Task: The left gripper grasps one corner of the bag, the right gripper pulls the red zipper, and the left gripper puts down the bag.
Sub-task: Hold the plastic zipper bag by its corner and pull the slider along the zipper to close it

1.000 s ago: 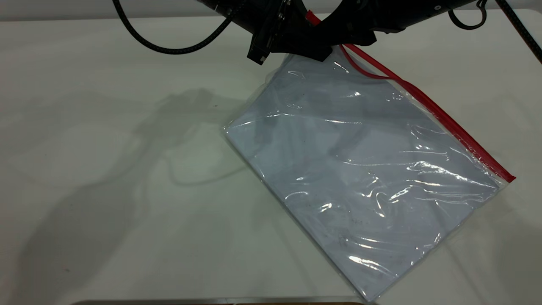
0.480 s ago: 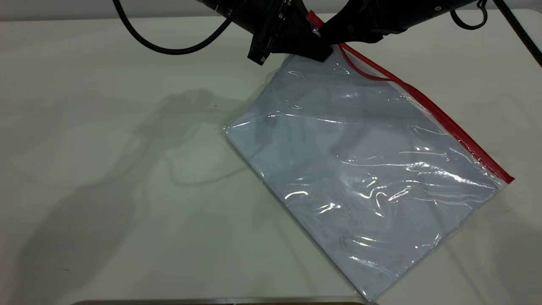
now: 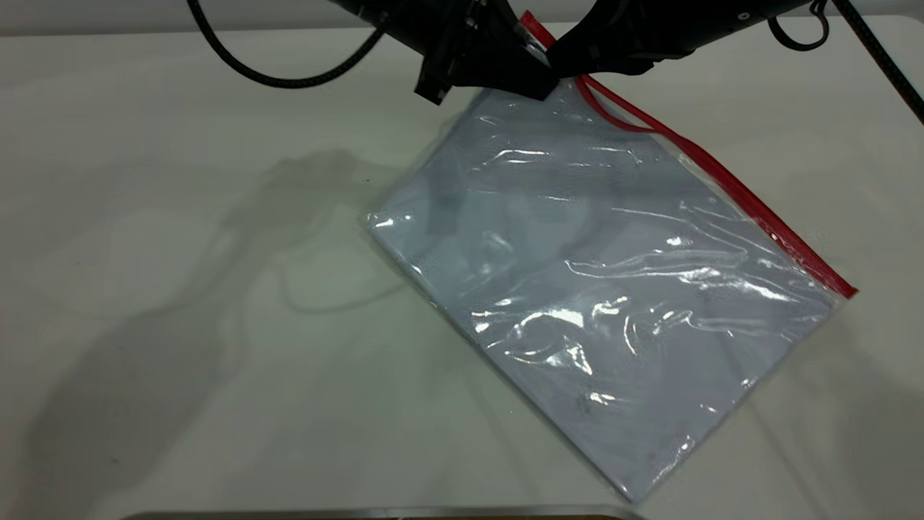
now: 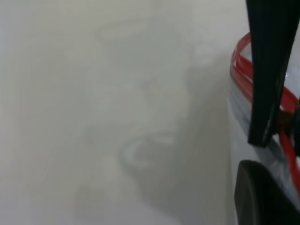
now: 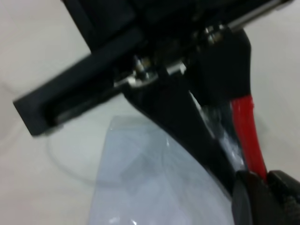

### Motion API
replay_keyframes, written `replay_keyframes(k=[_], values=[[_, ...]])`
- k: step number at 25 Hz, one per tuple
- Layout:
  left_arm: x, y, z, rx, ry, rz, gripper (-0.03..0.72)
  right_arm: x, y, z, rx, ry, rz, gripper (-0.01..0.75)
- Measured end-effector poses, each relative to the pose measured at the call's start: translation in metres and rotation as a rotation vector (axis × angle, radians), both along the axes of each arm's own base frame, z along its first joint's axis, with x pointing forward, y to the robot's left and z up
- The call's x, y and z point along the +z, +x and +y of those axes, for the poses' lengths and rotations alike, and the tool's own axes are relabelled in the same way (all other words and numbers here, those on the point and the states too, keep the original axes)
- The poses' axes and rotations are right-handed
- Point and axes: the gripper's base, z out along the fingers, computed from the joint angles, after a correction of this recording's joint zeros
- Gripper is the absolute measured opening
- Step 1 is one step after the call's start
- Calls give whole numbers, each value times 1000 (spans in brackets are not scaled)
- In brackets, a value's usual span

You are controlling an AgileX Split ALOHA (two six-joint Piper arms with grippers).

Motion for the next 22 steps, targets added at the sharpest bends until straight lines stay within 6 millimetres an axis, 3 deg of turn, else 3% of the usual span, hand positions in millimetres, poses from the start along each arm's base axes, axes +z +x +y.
replay_keyframes(k=[8,22], values=[[3,8,19,36,-37,46,54,-2,2,-2,-27,-40,-3,36],[3,14,34,53,-28,48,54,-9,3,-11,-48,-206,-26,36]])
